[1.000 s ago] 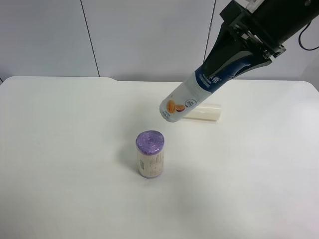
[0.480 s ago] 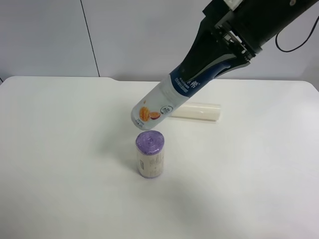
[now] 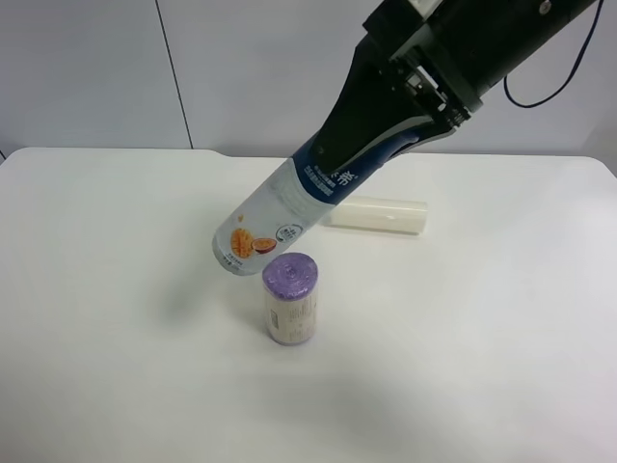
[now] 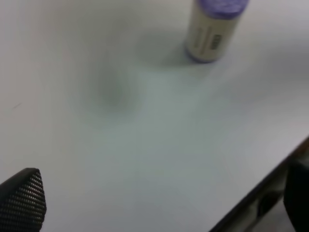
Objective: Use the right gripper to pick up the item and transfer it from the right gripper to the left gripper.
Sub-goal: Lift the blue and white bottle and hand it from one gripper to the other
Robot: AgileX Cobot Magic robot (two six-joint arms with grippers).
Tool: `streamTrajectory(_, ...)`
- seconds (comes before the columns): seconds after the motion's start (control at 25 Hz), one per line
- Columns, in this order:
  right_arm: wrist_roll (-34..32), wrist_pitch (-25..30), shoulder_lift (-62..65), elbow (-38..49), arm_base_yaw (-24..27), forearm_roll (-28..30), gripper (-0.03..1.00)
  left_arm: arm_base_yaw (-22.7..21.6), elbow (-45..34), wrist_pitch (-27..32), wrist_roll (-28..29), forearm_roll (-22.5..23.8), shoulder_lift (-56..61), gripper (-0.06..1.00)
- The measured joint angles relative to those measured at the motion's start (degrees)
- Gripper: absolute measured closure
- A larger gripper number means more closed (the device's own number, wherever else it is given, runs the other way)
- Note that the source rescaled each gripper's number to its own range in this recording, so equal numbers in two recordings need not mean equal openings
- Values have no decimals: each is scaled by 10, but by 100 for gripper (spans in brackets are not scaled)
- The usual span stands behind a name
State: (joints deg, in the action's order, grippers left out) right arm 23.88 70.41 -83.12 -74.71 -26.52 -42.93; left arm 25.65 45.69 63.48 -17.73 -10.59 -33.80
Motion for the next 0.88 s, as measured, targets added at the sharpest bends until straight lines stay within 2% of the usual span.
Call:
streamTrajectory(0.16, 5, -14, 0, 0, 0, -30, 97, 72, 36, -4, 0, 8, -71, -6)
streamTrajectory(0.4, 8, -18, 0, 0, 0, -54, 97, 163, 95, -17, 0, 49, -177, -6)
streamTrajectory(0.72, 8, -15, 0, 0, -2, -57, 97, 219, 156, -62, 0, 67, -290, -6)
streamTrajectory(0.88, 8, -16, 0, 0, -2, -57, 97, 225, 172, -81, -2, 67, -326, -6)
